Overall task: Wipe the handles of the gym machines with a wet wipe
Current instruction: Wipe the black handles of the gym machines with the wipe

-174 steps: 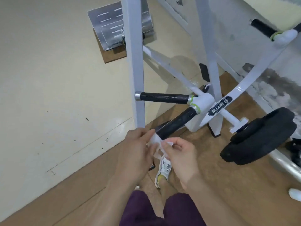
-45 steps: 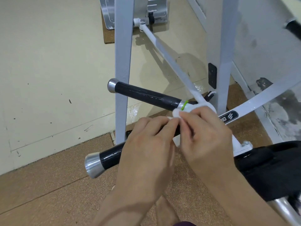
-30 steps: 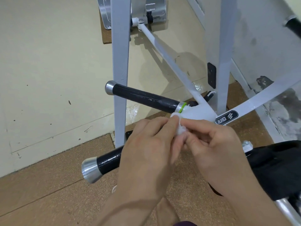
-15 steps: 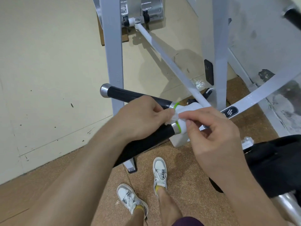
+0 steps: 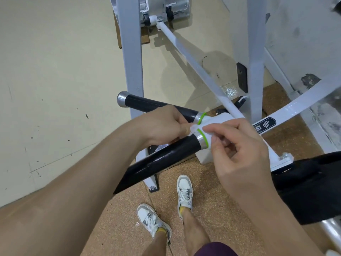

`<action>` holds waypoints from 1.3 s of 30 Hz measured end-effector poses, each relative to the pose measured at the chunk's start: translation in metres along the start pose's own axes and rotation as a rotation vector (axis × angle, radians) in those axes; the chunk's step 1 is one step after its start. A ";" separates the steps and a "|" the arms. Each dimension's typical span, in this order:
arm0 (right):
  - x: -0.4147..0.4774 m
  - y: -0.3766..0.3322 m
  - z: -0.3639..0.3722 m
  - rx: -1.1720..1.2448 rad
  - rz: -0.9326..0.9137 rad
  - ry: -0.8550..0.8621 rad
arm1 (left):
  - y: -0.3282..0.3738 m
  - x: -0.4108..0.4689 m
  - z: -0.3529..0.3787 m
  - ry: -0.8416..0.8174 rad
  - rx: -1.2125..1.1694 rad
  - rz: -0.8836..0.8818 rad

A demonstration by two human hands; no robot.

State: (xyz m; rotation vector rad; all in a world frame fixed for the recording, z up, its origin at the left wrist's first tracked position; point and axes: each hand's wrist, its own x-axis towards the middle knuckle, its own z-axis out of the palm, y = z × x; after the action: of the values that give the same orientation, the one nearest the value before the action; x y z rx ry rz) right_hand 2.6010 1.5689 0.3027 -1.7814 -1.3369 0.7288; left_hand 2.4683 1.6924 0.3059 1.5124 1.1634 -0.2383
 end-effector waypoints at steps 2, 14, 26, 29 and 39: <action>0.000 0.000 0.000 -0.028 -0.020 0.001 | -0.001 -0.002 -0.002 -0.021 0.031 -0.034; -0.003 -0.005 0.008 -0.268 -0.175 -0.027 | -0.007 -0.002 0.001 0.042 0.183 0.062; 0.014 -0.020 0.000 -0.334 -0.187 -0.096 | -0.012 -0.008 0.000 0.151 -0.155 0.104; 0.048 -0.038 -0.011 -0.409 -0.076 -0.444 | -0.012 -0.012 -0.003 0.096 -0.134 0.082; 0.115 -0.062 0.014 -0.602 0.020 -1.198 | -0.019 -0.041 -0.008 0.284 -0.282 0.097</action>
State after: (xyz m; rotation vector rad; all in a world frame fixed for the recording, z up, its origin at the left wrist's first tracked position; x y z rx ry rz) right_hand 2.5905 1.6920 0.3487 -1.7994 -2.5074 1.6828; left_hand 2.4302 1.6747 0.3252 1.3748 1.2819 0.2066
